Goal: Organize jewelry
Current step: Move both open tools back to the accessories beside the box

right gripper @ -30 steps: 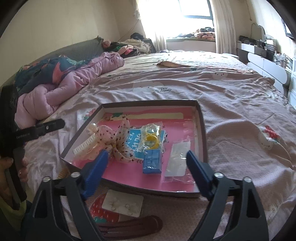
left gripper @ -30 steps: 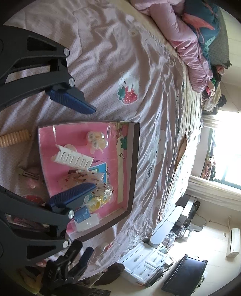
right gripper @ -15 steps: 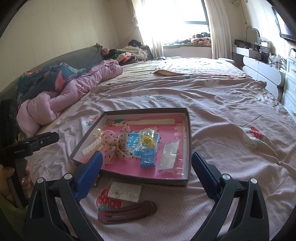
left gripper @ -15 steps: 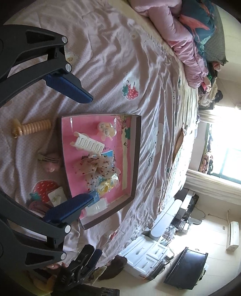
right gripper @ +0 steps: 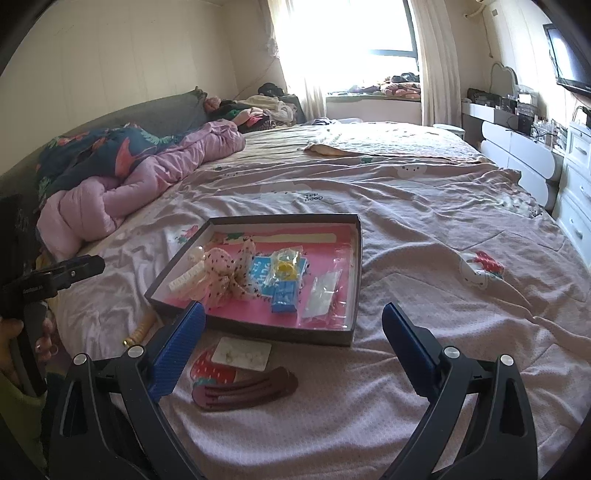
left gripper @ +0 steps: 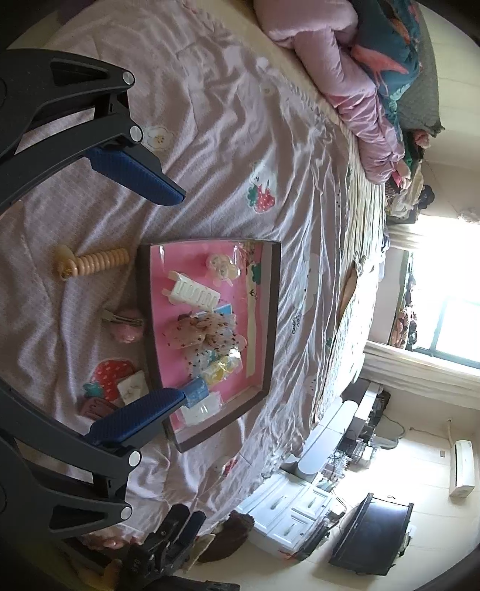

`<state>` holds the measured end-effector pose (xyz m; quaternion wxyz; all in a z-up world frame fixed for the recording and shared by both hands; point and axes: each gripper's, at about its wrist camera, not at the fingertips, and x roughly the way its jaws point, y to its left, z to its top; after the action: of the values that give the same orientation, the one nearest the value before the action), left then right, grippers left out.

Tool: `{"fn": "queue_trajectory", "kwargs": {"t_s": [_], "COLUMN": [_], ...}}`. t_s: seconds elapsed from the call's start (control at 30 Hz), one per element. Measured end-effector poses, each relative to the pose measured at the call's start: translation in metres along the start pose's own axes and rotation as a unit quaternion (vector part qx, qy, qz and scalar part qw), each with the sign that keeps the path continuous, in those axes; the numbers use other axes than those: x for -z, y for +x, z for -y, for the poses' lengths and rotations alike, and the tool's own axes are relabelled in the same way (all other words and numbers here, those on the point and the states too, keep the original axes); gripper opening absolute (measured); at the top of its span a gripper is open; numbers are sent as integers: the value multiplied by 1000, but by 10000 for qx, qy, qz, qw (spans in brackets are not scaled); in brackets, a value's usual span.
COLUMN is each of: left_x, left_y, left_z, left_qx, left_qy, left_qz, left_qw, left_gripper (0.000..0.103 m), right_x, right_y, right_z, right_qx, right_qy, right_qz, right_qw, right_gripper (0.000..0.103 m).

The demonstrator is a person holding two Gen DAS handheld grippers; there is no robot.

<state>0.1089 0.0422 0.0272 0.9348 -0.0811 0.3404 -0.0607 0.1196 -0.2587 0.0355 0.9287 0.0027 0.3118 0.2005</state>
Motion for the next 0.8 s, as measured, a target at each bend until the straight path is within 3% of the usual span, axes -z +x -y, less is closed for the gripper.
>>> {"fn": "queue_trajectory", "kwargs": {"t_s": [0.33, 0.8], "left_x": [18, 36], "left_y": [-10, -2], "left_z": [-3, 24], "left_qx": [-162, -114], "left_qy": [-82, 260], "left_qz": [-99, -284], "left_qw": [9998, 9992], "left_gripper": [91, 91], "right_x": [13, 36], "right_y": [-6, -1], "right_z": [-3, -7], "right_qx": [-113, -190], "right_qy": [-34, -105], "right_qz": [-74, -366], "right_qw": [9999, 9991], "right_gripper": [94, 94]}}
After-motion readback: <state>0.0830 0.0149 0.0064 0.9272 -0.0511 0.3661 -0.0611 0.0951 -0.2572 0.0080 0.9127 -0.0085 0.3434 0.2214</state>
